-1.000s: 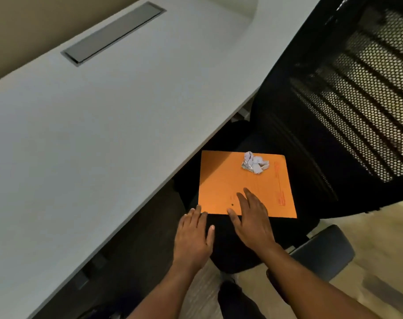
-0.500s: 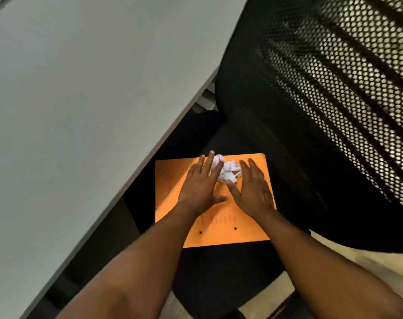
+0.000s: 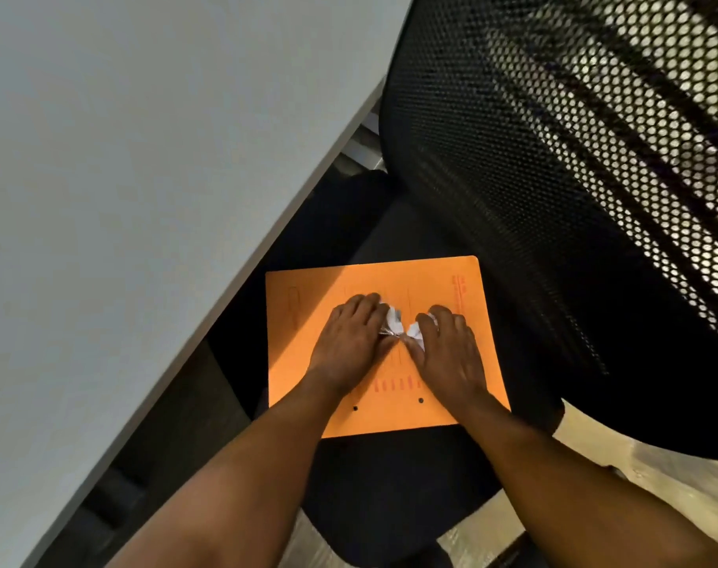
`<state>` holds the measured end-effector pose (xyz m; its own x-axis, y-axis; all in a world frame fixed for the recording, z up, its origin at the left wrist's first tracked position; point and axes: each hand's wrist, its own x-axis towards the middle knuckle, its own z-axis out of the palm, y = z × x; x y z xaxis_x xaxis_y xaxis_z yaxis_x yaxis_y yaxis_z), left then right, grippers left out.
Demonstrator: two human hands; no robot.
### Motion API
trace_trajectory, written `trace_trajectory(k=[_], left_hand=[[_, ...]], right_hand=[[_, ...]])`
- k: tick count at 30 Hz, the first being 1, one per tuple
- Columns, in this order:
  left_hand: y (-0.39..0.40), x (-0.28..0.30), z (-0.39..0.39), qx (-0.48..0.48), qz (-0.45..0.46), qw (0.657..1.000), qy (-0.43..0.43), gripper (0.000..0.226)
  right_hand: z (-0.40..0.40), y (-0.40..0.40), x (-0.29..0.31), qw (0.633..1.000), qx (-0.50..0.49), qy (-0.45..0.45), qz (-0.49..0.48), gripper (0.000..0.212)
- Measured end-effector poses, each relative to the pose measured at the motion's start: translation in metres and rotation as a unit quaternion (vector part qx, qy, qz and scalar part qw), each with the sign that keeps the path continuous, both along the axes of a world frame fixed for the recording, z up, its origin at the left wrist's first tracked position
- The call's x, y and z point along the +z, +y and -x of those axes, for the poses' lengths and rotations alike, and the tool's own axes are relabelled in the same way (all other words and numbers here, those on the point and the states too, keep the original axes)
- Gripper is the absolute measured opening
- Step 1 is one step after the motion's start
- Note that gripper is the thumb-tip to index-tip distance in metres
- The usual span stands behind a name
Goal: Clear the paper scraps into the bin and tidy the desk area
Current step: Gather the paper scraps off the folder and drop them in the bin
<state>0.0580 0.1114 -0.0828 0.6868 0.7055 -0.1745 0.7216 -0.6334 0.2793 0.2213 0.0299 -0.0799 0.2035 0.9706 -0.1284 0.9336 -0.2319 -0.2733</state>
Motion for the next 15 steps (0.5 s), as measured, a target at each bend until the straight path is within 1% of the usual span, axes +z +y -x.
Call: trace_trajectory(k=[4, 7, 9, 11, 15], left_hand=[[-0.027, -0.001, 0.005, -0.023, -0.048, 0.998, -0.018, 0.046], [-0.039, 0.003, 0.000, -0.042, -0.053, 0.998, 0.004, 0.049], [-0.043, 0.006, -0.005, -0.046, -0.054, 0.997, 0.029, 0.044], [-0.044, 0.006, -0.006, -0.049, -0.041, 0.997, 0.039, 0.034], [-0.044, 0.002, 0.003, -0.023, 0.020, 0.999, 0.035, 0.025]], right_hand=[[0.010, -0.014, 0.002, 1.000, 0.026, -0.002, -0.005, 0.038], [0.014, -0.016, 0.004, 0.999, 0.046, 0.007, 0.006, 0.035], [0.014, -0.017, 0.003, 0.998, 0.060, 0.017, 0.027, 0.029], [0.013, -0.017, 0.001, 0.995, 0.078, 0.028, 0.052, 0.024], [0.009, -0.018, 0.000, 0.991, 0.108, 0.034, 0.070, 0.027]])
